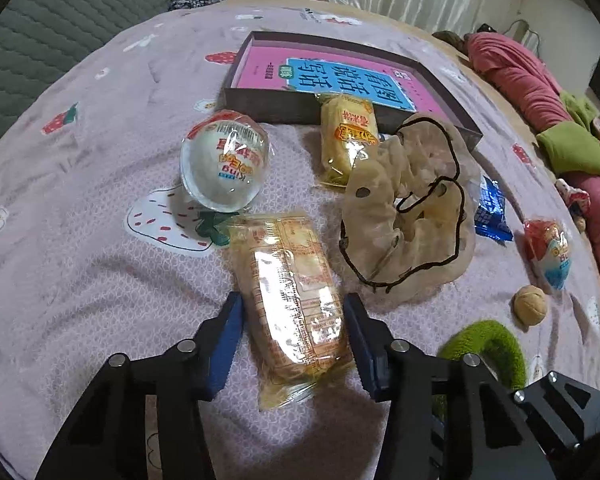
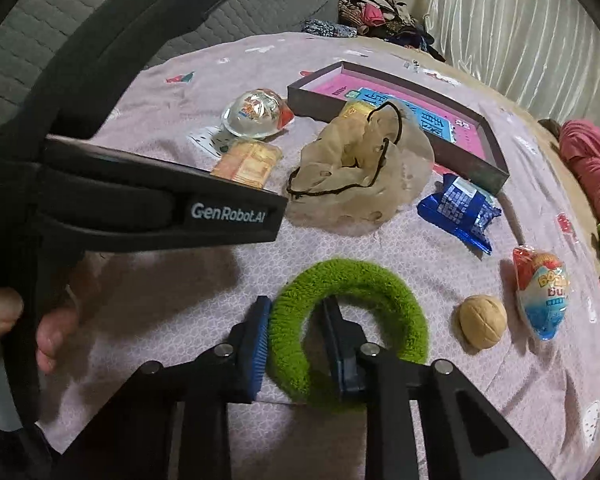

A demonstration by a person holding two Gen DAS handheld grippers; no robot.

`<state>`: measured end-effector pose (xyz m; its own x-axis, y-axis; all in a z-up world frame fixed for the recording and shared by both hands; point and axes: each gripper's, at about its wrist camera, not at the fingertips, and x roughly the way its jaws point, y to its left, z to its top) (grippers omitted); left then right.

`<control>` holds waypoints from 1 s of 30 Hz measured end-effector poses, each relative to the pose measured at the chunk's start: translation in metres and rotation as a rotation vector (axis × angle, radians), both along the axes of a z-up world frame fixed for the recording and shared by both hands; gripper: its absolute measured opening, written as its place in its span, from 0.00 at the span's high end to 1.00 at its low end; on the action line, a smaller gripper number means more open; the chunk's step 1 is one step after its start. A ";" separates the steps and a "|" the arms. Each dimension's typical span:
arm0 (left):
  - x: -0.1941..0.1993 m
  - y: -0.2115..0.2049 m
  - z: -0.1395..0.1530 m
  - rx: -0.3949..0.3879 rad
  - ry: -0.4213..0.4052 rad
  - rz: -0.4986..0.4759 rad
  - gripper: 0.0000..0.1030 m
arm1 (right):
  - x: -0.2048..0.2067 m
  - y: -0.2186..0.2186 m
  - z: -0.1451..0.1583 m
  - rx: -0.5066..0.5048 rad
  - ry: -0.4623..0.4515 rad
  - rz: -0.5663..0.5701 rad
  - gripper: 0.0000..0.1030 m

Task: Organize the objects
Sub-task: 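Close the left gripper on the cracker pack while the right gripper grasps the green ring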

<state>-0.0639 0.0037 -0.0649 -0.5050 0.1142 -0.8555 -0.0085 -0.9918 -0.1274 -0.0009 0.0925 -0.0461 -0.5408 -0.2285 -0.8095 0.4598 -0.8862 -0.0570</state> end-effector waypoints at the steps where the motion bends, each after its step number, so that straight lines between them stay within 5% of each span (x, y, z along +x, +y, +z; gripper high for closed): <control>1: 0.000 -0.001 0.000 0.006 -0.002 0.001 0.51 | 0.000 0.002 0.000 -0.016 -0.008 0.000 0.77; 14: 0.012 -0.012 0.009 0.081 0.008 -0.019 0.53 | 0.001 0.020 0.007 -0.162 -0.074 0.003 0.83; 30: 0.042 -0.007 0.034 0.053 0.081 -0.049 0.53 | 0.006 0.032 0.037 -0.227 0.013 -0.012 0.83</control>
